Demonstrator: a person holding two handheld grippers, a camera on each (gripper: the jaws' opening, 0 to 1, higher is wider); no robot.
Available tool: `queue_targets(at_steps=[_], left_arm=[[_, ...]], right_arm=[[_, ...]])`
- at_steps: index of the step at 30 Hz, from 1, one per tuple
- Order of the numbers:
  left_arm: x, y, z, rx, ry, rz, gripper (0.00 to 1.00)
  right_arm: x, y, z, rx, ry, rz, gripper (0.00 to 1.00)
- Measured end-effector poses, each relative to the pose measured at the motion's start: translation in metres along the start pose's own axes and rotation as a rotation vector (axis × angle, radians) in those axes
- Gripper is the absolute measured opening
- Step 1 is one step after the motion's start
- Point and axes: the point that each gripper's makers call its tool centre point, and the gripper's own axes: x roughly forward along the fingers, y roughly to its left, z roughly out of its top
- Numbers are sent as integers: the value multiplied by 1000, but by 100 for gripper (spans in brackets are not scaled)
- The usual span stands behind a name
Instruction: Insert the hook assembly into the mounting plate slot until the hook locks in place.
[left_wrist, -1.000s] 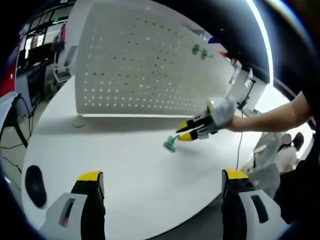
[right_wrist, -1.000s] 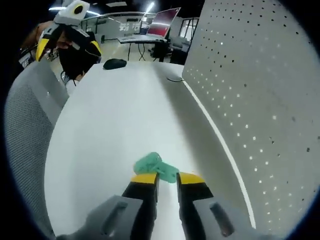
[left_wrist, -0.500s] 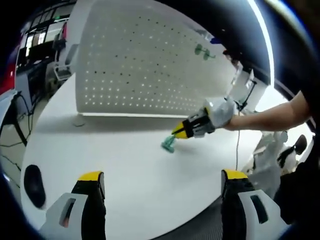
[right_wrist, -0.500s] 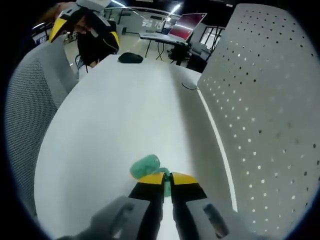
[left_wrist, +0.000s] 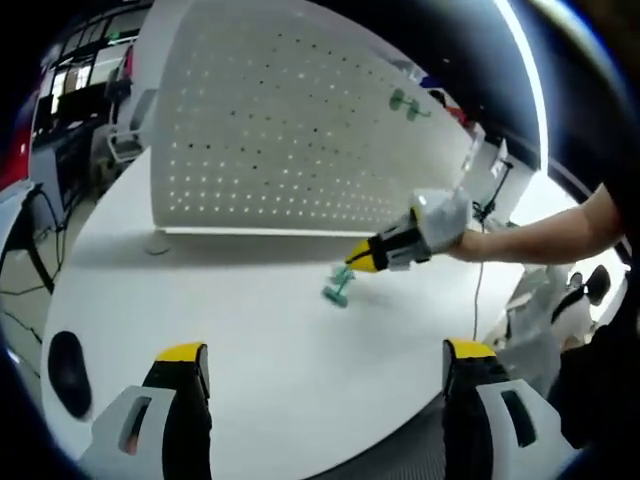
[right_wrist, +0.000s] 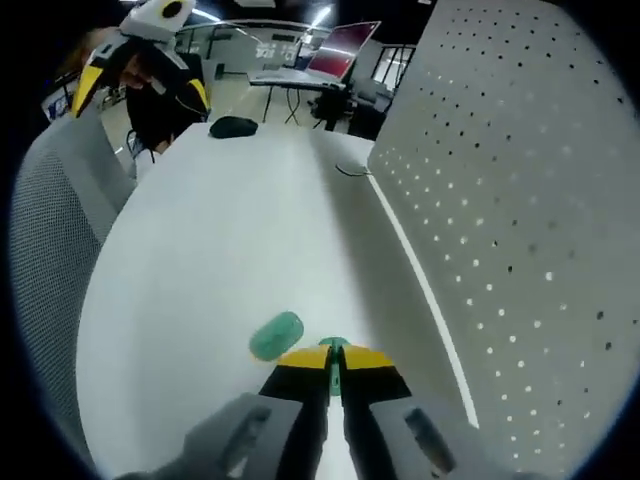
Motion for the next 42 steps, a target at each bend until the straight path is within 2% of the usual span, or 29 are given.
queue_targets(at_steps=[9, 13, 16, 19, 26, 34, 38, 42], left_arm=[[0, -6, 13, 22, -17, -10, 98], [-1, -8, 22, 28, -32, -11, 98], [-2, -10, 30, 26, -48, -15, 98], [-3, -10, 36, 20, -54, -13, 96], [-5, -7, 49, 0, -82, 3, 93], [-1, -16, 64, -25, -113, -16, 87], [-1, -21, 71, -49, -137, -34, 80], [-1, -24, 76, -76, -162, -40, 77]], right_arm=[[-34, -33, 26, 253, -132, -127, 0], [-48, -40, 41, 357, -197, -156, 0], [-60, -41, 51, 376, -230, -178, 0], [-69, -39, 65, 438, -282, -187, 0], [-91, -27, 99, 538, -398, -190, 0], [-104, -3, 132, 636, -495, -163, 0], [-111, 11, 152, 706, -562, -139, 0], [-115, 31, 172, 707, -593, -116, 0]])
